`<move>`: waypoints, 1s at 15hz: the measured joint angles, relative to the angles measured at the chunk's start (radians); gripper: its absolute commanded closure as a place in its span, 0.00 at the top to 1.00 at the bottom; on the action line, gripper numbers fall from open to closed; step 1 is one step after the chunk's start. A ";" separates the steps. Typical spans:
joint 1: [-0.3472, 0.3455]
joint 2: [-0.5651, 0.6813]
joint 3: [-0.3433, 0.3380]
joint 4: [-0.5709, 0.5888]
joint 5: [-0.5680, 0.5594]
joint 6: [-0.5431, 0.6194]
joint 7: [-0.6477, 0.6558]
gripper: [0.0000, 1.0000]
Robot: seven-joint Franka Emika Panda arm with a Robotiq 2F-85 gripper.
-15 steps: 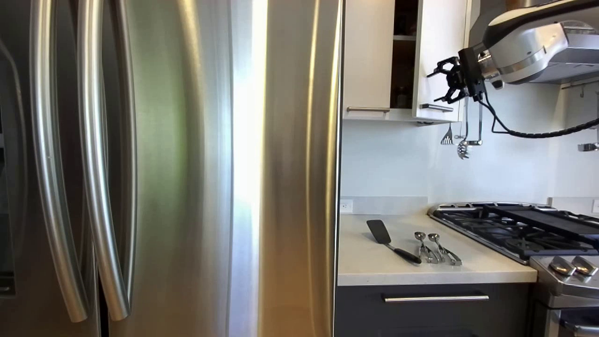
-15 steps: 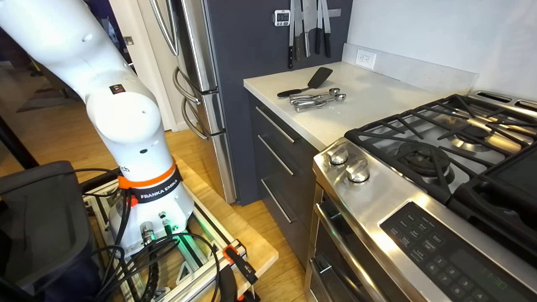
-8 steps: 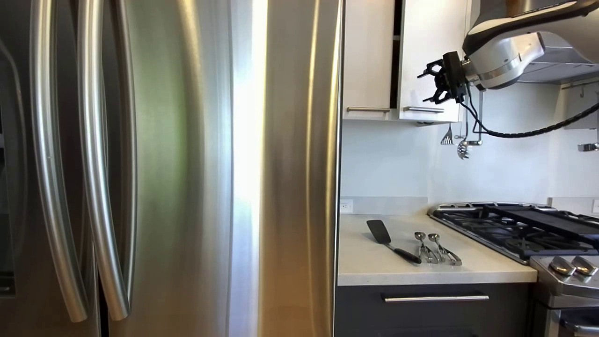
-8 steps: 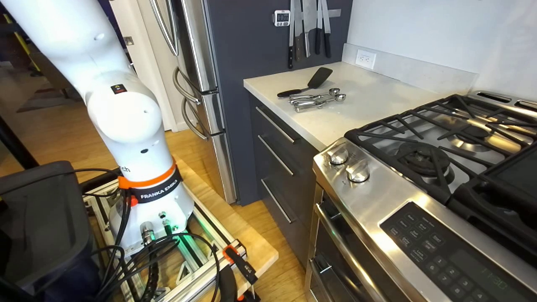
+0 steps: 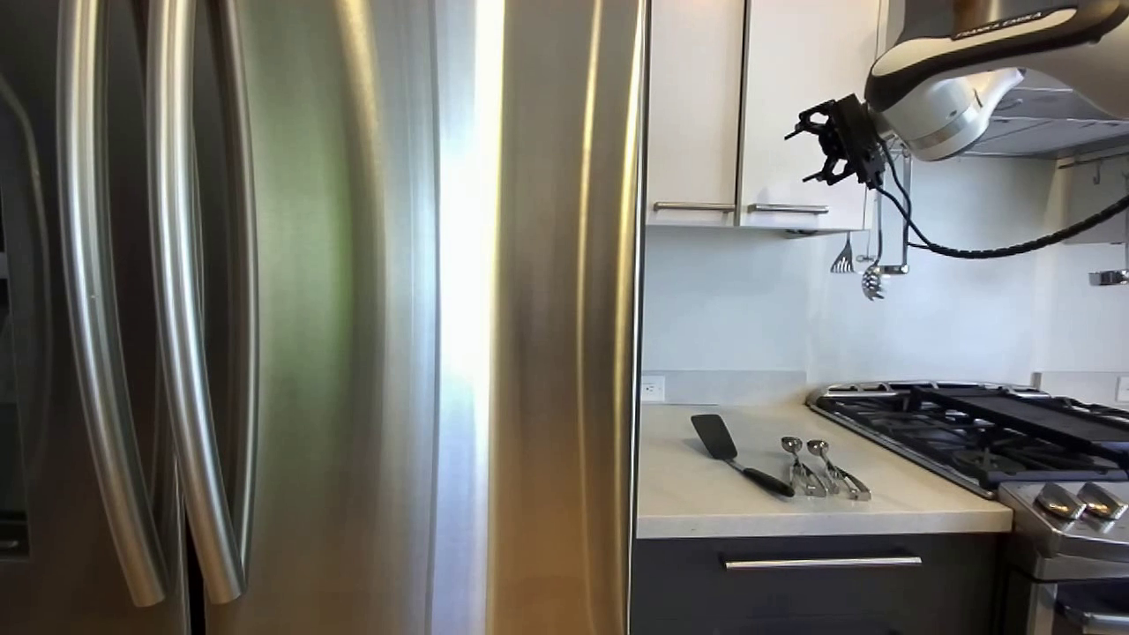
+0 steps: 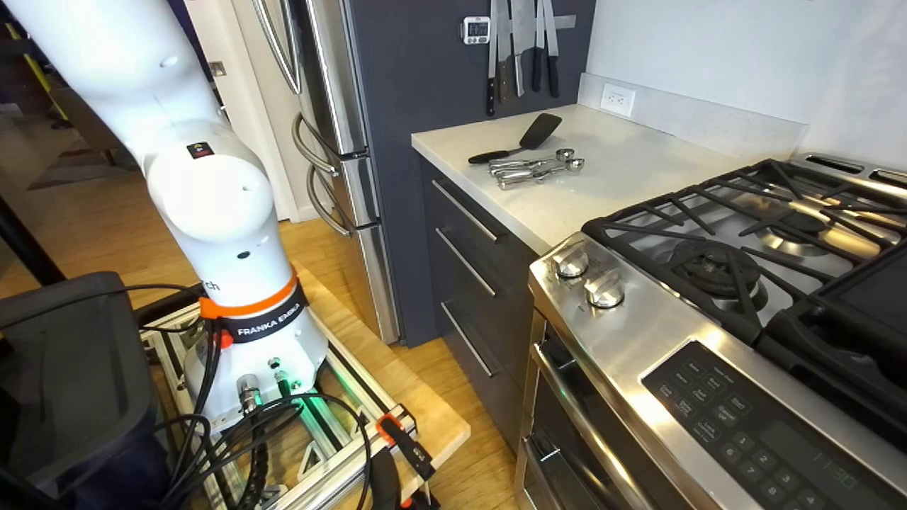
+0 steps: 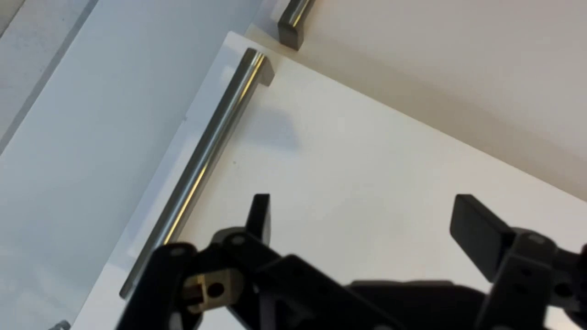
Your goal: Close the right opened door of the wall cabinet
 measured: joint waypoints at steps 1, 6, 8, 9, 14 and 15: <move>-0.005 0.000 -0.001 -0.005 -0.053 0.014 -0.001 1.00; -0.055 -0.032 0.003 -0.057 -0.332 0.034 -0.003 1.00; -0.082 -0.073 0.008 -0.093 -0.439 0.007 -0.003 1.00; -0.096 -0.100 0.010 -0.111 -0.487 -0.024 -0.003 1.00; -0.142 -0.283 0.007 -0.219 -0.623 -0.288 -0.054 1.00; -0.146 -0.323 0.004 -0.243 -0.639 -0.352 -0.075 1.00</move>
